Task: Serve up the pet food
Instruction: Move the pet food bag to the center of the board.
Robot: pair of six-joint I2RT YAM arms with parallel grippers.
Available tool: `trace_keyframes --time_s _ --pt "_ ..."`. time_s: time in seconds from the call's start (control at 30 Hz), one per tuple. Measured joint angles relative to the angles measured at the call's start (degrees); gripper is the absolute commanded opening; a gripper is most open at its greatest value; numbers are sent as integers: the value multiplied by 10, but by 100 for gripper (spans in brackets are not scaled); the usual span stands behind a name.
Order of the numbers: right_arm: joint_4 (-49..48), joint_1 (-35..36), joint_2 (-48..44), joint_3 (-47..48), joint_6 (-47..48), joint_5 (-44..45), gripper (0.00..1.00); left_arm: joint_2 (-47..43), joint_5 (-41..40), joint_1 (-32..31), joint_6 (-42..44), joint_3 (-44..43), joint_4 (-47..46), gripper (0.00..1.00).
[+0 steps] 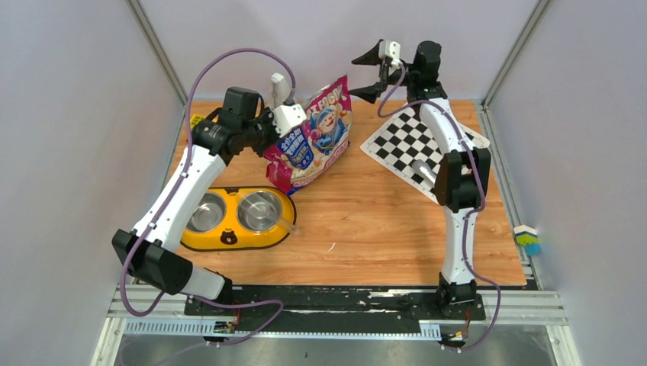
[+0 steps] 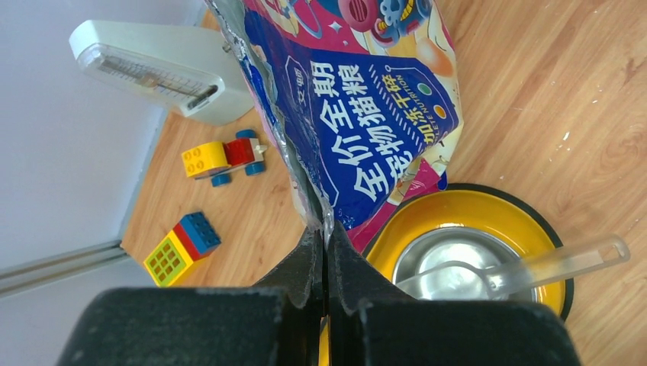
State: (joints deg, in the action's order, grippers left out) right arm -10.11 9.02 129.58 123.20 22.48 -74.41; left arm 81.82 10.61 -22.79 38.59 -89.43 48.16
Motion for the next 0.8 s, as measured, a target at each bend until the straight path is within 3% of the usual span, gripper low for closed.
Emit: trace_keyframes --time_s 0.23,0.47,0.53,0.6,0.8 --pt "-61 -10 25 2 -58 4 82 19 9 0 -9 -29 24 0" --pt "-134 -15 61 -30 -173 -26 79 21 9 0 -10 -33 28 3" --pt "-144 -15 65 -41 -192 -26 77 21 9 0 -11 -33 28 8" --pt "-151 -15 68 -49 -202 -25 73 22 9 0 -11 -33 28 22" --pt "-158 -11 72 -62 -214 -21 57 27 14 0 -15 -33 21 47"
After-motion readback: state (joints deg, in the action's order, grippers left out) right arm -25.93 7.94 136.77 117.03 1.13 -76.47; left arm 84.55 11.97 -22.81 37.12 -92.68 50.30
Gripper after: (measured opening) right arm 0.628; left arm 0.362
